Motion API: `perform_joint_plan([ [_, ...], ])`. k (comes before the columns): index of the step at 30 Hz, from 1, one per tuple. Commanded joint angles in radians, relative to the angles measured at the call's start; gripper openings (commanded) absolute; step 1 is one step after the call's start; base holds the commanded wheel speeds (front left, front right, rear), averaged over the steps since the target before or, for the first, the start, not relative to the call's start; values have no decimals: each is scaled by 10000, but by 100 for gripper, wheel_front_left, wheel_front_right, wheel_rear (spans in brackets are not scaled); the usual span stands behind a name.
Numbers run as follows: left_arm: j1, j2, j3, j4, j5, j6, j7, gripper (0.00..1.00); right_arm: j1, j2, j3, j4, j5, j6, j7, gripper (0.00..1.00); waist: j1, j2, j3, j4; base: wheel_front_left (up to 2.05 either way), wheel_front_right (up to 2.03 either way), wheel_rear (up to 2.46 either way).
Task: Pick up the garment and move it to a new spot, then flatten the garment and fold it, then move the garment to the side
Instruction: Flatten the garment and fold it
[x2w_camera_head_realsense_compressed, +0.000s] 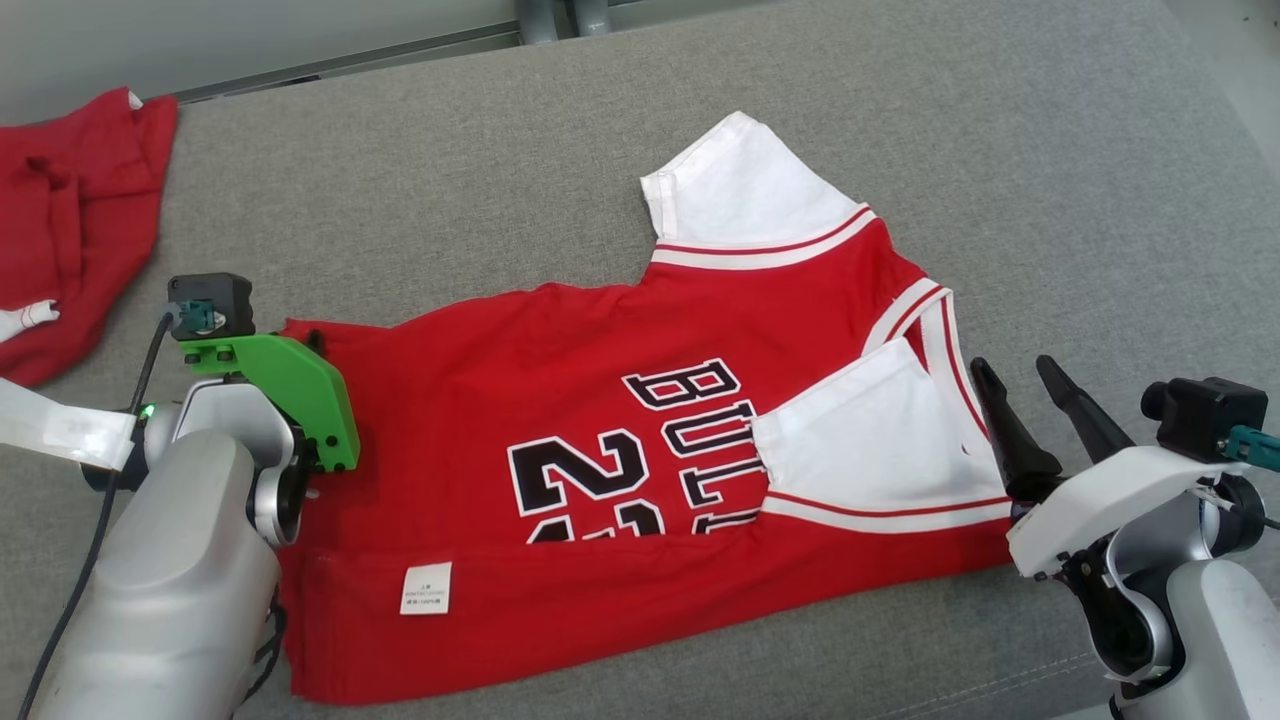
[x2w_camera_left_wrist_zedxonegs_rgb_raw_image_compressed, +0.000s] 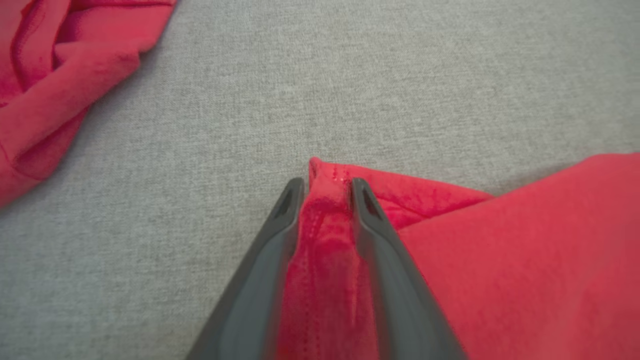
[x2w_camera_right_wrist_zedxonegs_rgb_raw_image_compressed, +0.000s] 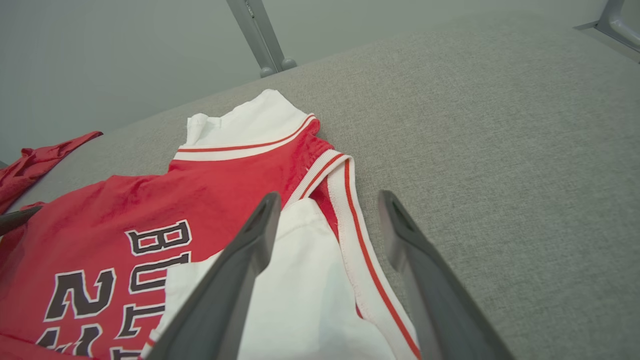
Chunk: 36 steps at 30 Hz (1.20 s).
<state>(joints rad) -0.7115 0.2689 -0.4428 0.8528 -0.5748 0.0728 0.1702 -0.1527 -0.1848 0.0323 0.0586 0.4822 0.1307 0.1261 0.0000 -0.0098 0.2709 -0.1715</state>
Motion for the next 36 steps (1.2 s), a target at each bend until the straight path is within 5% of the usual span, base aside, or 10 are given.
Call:
perform_joint_plan([
  [1,-159,-31,-5,65,-71,-37,-61,49,-93,-8,27,26,24,1,-47,100,0,98,9,-16,0,0,0],
  [4,-242,-131,-15,204,-140,-138,-147,42,-190,-25,83,65,36,1,-44,100,0,98,35,-51,0,0,0],
  [6,-290,-194,-12,300,-168,-181,-252,22,-224,-67,95,95,27,1,-36,100,0,98,42,-66,0,0,0],
  [7,-329,-204,11,330,-187,-196,-345,0,-232,-86,84,110,12,1,-36,100,0,98,40,-67,0,0,0],
  [27,423,-227,668,-596,-907,-120,-1782,0,-2491,-173,-842,786,-1311,1,1013,100,0,98,34,1168,0,0,0],
  [36,160,-538,611,-1157,-956,-12,-1909,0,-5298,-187,-300,3333,-1895,1,1997,100,0,98,680,1680,0,0,0],
])
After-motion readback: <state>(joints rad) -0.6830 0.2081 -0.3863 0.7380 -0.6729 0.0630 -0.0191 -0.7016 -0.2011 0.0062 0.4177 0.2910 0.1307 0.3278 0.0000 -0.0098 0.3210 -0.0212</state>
